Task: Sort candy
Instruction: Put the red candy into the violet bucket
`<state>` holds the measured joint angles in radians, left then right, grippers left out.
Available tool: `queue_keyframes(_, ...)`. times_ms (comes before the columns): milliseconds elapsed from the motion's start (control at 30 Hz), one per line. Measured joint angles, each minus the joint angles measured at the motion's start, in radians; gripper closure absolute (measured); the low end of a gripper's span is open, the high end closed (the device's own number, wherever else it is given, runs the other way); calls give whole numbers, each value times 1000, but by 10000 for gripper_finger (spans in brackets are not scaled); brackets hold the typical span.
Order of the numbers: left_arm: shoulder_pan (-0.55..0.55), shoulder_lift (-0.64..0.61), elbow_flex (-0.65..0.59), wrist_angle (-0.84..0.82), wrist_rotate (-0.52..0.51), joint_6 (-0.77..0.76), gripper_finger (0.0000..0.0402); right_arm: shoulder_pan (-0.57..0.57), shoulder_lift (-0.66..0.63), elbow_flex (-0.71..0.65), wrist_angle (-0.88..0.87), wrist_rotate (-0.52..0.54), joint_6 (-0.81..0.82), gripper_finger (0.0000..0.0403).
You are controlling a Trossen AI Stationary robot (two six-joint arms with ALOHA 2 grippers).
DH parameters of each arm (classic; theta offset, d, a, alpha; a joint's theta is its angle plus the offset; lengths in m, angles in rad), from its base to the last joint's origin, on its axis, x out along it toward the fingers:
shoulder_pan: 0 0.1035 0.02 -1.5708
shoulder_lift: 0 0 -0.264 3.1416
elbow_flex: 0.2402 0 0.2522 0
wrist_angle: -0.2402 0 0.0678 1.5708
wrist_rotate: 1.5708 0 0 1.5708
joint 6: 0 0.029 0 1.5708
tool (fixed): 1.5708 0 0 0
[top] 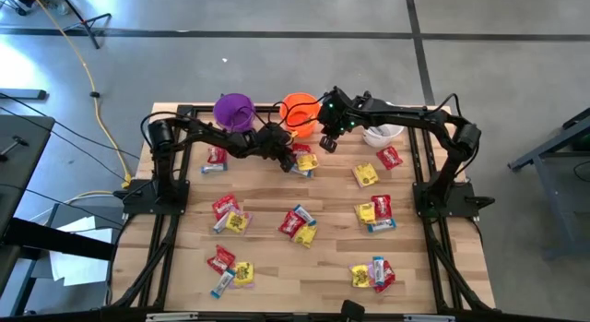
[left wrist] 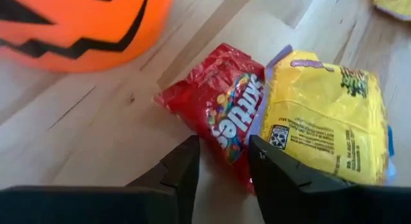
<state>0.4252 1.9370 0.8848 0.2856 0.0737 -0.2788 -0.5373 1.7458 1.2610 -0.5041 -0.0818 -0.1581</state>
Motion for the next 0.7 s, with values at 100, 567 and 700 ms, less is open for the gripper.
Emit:
queue_keyframes(100,-8,21,3,27,-6,19,330,0,0,0,0,0,0,402)
queue_keyframes(567,-56,-126,-7,-99,-124,226,401,3,-12,0,-27,6,-6,402)
queue_keyframes(700,-67,-251,-6,-194,-159,272,402,10,-51,0,-58,64,-18,402)
